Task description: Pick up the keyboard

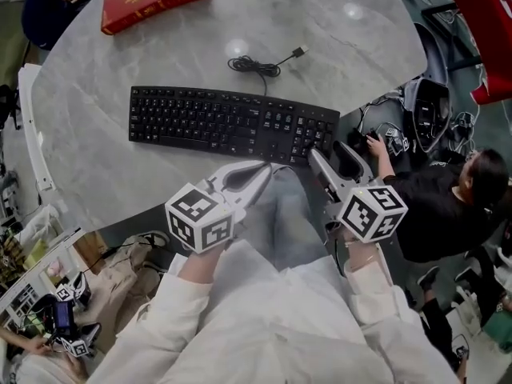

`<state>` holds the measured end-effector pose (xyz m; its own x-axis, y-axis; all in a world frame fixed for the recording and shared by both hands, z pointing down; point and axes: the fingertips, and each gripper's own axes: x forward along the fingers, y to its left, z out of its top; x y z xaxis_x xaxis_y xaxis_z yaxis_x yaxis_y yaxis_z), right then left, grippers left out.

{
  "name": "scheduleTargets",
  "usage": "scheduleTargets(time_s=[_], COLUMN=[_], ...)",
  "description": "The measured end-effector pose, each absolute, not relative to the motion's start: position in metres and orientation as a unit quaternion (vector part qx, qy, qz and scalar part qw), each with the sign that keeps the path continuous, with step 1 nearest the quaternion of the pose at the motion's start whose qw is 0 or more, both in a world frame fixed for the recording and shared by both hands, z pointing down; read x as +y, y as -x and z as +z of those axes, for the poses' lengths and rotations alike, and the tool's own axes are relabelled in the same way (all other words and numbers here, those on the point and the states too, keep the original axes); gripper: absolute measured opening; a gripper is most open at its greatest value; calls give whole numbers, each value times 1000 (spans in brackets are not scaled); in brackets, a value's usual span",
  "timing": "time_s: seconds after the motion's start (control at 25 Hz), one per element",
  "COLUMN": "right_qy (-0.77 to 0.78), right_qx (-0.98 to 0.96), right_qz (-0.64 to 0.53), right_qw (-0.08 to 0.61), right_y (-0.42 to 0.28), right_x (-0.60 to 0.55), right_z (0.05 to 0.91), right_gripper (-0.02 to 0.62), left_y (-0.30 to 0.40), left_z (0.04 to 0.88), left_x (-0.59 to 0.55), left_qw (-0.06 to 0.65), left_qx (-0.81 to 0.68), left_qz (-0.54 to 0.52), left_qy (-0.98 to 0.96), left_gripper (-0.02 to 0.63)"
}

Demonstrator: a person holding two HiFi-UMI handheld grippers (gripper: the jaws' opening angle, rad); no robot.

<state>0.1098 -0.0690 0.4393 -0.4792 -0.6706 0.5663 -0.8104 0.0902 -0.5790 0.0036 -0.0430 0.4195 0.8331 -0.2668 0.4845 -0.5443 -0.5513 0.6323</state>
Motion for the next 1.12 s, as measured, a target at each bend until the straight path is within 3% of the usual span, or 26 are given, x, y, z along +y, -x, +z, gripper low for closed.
scheduleTargets(time_s=[1.12], right_qy=[-430], right_qx=[-721], right_qz=[543], right_qw=[3], right_y=[-84], right_x=[-76], right_z=[464], right_gripper=[275], left_y=[0], left_z=[437], left_x=[-38], left_qw=[447], left_qx=[-238], left_qz=[161], left_qy=[-847], left_gripper=[18])
